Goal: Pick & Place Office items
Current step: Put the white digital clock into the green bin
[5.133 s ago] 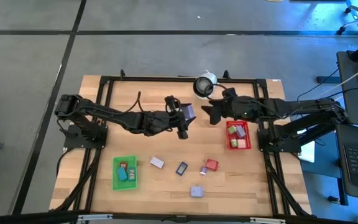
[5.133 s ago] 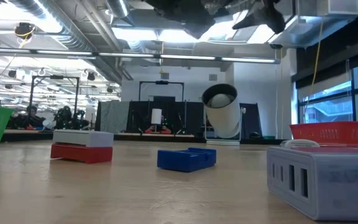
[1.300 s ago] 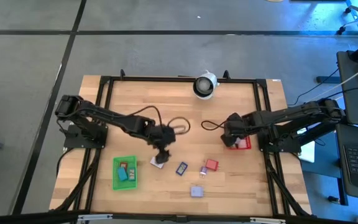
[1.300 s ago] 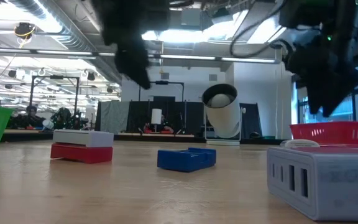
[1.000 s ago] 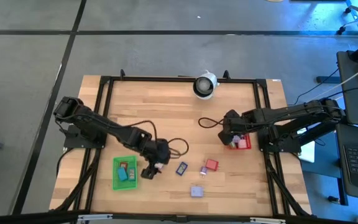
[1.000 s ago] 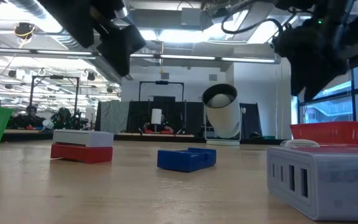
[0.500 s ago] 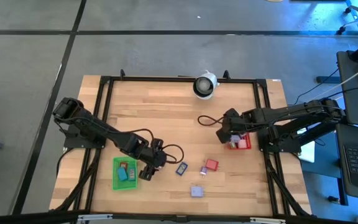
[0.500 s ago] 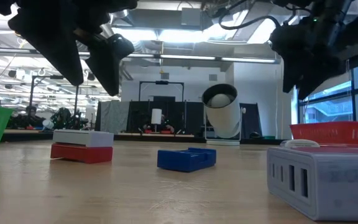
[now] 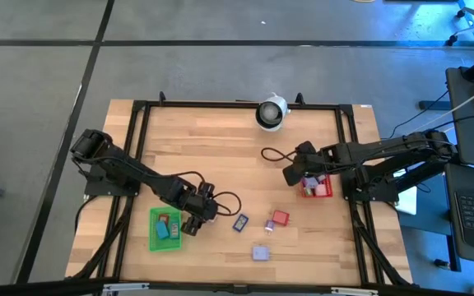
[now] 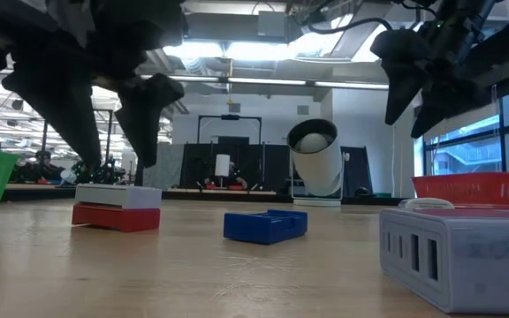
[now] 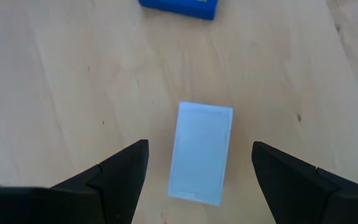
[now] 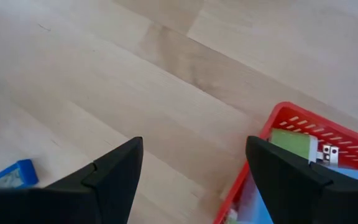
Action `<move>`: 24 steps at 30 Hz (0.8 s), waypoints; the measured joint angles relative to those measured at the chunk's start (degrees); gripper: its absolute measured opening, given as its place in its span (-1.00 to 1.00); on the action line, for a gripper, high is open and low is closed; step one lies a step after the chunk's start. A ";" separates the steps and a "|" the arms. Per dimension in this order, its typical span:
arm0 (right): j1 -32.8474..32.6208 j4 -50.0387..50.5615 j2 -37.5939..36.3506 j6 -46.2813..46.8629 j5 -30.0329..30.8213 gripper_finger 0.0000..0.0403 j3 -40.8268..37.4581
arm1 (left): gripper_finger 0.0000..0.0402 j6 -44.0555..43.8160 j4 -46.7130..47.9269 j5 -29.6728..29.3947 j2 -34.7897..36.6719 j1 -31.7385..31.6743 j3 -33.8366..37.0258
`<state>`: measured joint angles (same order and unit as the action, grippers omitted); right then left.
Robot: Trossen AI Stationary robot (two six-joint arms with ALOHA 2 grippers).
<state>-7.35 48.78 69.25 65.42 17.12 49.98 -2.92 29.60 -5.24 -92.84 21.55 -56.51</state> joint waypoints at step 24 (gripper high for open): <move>0.02 -3.17 0.00 0.18 0.00 0.42 0.00 | 0.41 0.27 -12.65 0.42 0.02 0.09 6.52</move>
<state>-7.34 45.60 69.25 65.60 17.12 49.98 -2.66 16.95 -4.82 -92.82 21.65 -49.99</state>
